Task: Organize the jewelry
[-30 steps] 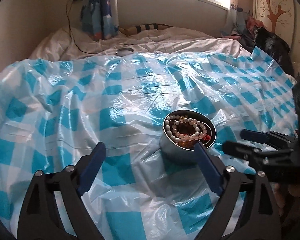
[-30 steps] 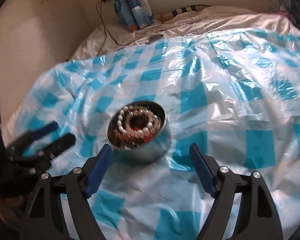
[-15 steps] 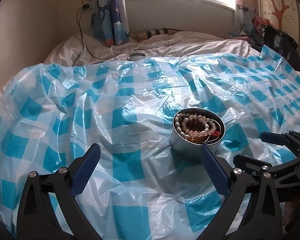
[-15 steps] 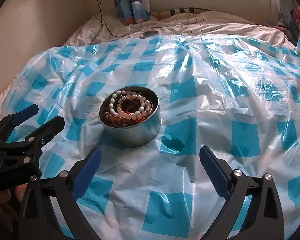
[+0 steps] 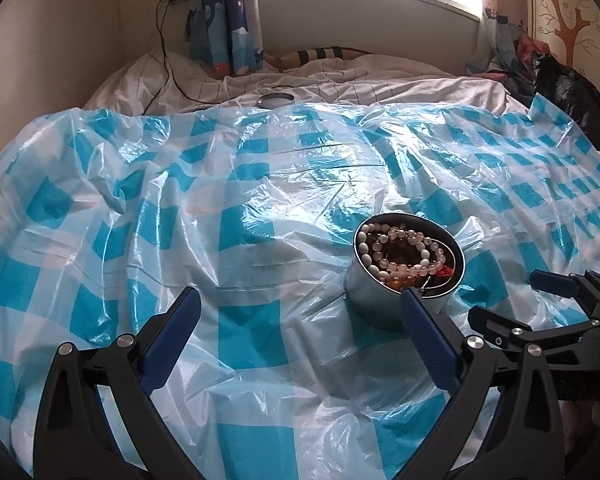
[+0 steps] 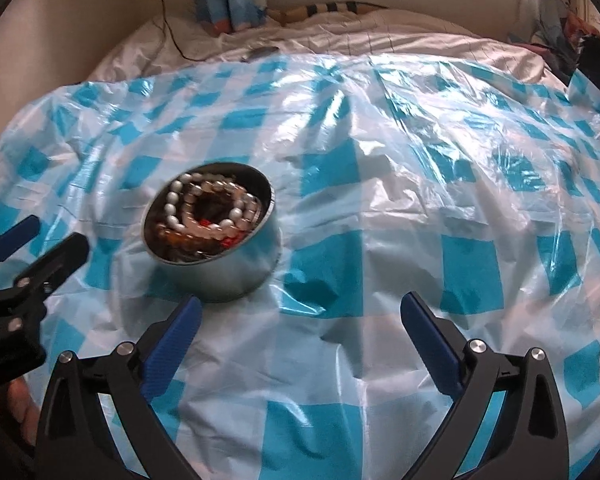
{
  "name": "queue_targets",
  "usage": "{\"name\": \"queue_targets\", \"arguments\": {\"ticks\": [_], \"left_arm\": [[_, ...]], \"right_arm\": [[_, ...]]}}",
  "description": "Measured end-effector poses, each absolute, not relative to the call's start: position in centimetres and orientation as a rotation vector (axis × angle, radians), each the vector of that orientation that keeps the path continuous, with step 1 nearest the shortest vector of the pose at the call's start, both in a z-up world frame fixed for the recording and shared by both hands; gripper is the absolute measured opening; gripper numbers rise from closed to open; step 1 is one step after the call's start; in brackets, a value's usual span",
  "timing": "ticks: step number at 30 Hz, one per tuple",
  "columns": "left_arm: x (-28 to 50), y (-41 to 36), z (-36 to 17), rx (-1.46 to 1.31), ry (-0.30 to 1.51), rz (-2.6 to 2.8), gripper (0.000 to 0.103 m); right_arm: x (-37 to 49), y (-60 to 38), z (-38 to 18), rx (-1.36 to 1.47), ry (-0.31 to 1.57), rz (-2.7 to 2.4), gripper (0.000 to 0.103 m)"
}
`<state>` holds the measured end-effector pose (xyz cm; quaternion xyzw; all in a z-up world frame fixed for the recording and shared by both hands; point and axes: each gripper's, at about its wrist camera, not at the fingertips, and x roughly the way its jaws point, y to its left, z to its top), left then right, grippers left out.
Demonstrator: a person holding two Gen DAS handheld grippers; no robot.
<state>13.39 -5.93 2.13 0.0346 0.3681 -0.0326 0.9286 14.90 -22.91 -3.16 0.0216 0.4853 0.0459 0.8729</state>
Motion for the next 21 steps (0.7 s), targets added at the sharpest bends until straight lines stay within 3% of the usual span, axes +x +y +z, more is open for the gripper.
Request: {"name": "queue_targets", "arguments": {"ticks": [21], "left_arm": [[14.8,-5.2,1.1,0.019,0.806,-0.059,0.095]], "right_arm": [[15.3,-22.6,-3.0,-0.001,0.996,0.081,0.096]]}}
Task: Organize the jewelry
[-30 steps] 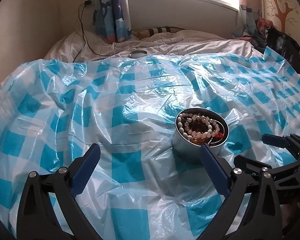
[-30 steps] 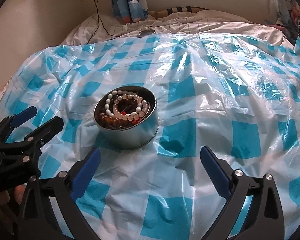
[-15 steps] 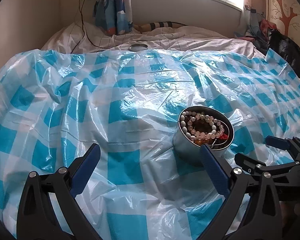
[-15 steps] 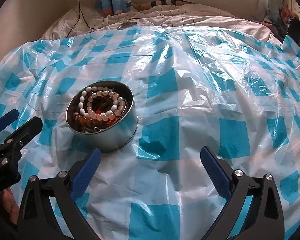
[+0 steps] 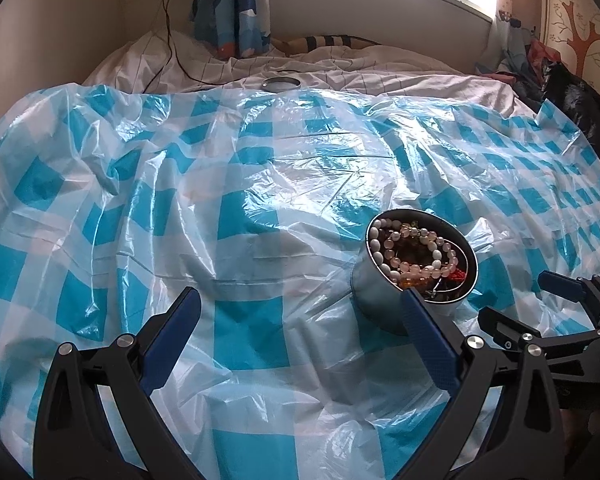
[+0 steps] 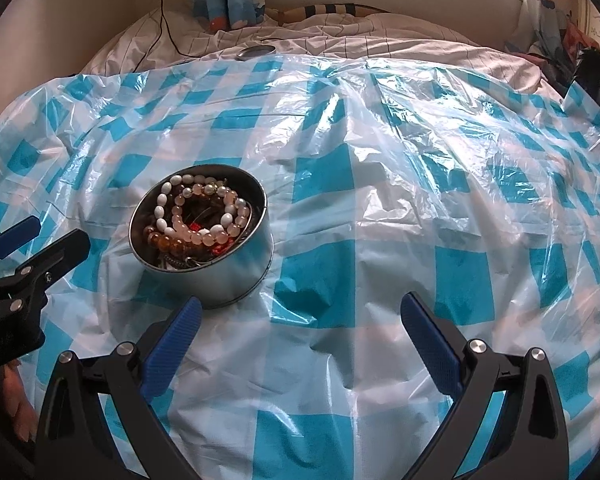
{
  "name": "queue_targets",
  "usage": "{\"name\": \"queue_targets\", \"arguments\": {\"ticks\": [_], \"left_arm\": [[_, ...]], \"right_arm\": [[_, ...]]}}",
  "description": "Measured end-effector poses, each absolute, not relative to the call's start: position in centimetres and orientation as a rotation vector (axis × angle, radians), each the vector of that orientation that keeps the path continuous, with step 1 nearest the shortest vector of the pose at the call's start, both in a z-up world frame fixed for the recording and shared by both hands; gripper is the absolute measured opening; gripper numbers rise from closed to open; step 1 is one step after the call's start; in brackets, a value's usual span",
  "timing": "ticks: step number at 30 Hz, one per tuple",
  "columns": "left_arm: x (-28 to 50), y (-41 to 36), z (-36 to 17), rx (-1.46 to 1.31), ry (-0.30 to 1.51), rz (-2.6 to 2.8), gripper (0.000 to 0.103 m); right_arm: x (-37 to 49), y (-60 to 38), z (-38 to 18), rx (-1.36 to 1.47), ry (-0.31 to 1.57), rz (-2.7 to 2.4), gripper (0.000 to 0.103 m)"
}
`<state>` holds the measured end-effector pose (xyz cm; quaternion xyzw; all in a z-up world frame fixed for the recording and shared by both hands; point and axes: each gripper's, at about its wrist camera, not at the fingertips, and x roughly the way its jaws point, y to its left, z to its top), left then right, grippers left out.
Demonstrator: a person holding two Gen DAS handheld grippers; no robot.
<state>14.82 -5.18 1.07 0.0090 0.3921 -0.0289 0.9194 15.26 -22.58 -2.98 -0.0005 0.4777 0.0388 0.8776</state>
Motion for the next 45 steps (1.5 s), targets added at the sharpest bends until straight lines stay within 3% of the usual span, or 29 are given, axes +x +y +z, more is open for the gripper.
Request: {"name": "queue_targets", "arguments": {"ticks": [45], "left_arm": [[15.8,-5.9,0.8,0.047,0.846,-0.049,0.095]], "right_arm": [[15.3,-22.5,-2.4,-0.040,0.987,0.075,0.096]]}}
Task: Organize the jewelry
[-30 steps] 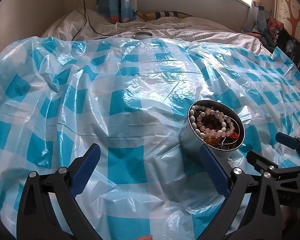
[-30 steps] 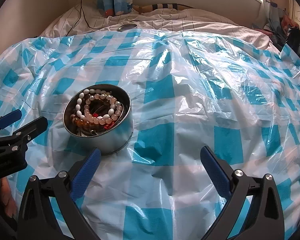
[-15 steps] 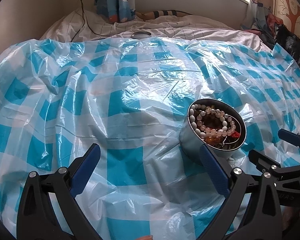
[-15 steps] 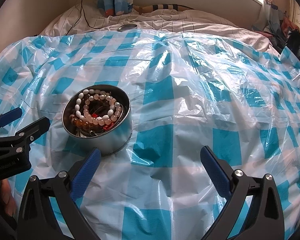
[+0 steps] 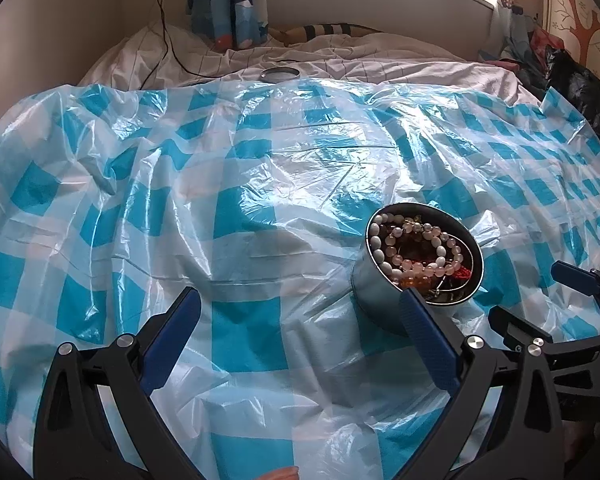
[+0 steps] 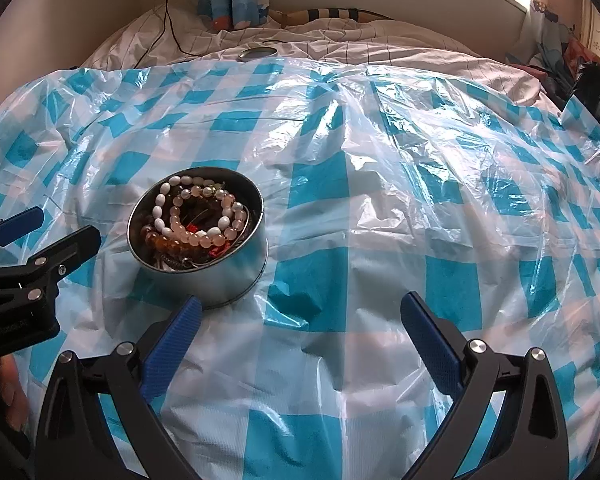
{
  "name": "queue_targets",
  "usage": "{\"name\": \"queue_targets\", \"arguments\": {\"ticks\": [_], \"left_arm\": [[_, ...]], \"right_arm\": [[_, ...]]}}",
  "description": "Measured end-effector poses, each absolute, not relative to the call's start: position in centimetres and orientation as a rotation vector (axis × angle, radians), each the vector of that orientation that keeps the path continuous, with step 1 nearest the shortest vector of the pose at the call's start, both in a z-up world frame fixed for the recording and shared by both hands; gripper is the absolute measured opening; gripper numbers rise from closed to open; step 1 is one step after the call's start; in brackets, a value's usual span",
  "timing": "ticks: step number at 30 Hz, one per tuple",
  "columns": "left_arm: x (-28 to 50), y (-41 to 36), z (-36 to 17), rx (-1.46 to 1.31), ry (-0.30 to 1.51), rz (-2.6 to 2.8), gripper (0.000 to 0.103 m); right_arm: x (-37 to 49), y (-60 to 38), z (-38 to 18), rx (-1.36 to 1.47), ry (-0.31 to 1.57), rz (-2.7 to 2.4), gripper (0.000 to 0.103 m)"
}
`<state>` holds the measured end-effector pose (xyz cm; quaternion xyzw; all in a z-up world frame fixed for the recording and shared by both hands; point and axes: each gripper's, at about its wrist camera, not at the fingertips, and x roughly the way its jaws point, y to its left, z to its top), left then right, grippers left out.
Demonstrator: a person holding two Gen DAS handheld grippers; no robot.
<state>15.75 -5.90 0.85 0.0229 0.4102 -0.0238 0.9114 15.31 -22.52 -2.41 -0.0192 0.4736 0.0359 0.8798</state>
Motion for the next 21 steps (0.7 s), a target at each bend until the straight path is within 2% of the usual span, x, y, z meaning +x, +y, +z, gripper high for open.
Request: {"name": "queue_targets", "arguments": {"ticks": [21], "left_arm": [[14.4,-6.2,1.1,0.060,0.872,-0.048,0.095]], "right_arm": [[13.8,-22.3,-1.5,-0.055,0.978,0.081,0.096]]}}
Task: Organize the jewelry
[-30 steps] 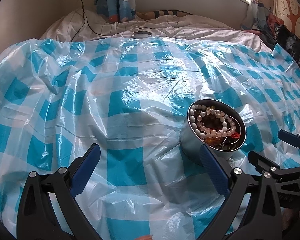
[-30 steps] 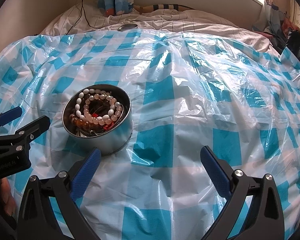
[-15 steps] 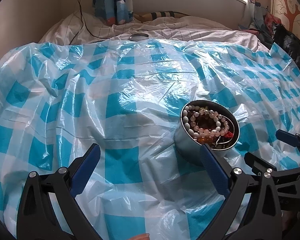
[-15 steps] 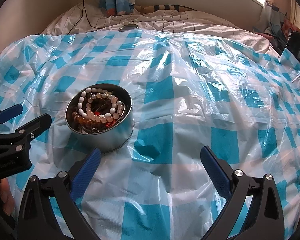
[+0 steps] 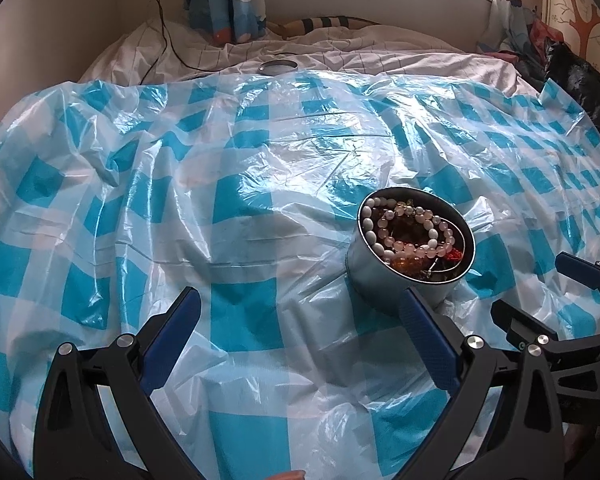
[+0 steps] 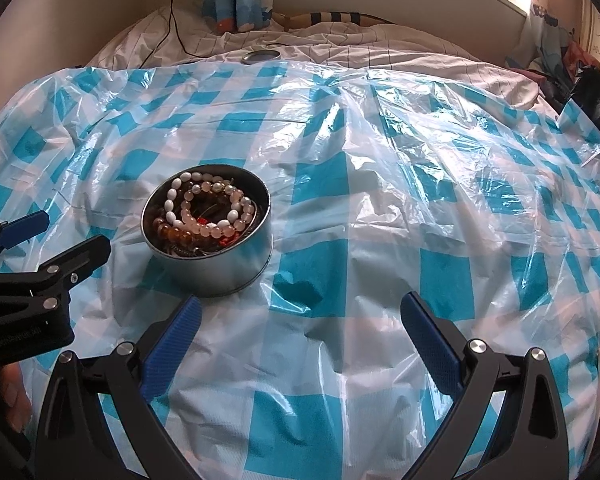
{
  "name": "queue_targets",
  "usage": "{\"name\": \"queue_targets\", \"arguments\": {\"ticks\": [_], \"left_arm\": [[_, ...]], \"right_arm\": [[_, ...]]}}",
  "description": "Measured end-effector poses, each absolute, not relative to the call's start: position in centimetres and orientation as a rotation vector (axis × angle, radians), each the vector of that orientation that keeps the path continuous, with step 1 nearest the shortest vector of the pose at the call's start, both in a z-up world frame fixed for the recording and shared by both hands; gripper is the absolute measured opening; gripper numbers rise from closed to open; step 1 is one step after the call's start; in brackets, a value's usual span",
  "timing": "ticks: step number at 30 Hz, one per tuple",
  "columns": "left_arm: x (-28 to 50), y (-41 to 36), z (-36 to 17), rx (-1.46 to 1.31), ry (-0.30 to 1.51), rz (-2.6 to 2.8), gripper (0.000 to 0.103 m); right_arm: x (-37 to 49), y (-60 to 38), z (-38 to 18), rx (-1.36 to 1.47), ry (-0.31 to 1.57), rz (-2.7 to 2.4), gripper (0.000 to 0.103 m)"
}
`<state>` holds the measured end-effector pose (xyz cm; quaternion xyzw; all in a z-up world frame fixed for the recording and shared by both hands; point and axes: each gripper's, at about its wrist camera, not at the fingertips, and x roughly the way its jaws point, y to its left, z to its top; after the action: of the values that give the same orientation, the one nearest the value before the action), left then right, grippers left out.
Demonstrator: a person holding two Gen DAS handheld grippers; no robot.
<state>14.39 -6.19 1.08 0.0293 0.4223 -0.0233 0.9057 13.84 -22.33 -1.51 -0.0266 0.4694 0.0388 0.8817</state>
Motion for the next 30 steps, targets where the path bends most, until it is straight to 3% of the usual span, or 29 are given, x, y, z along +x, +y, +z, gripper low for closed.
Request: {"name": "queue_targets", "arguments": {"ticks": [30], "left_arm": [[14.18,-6.16,1.57,0.104,0.854,-0.031,0.095]], "right_arm": [[13.97,-22.33,-2.00,-0.060,0.986,0.090,0.096]]}}
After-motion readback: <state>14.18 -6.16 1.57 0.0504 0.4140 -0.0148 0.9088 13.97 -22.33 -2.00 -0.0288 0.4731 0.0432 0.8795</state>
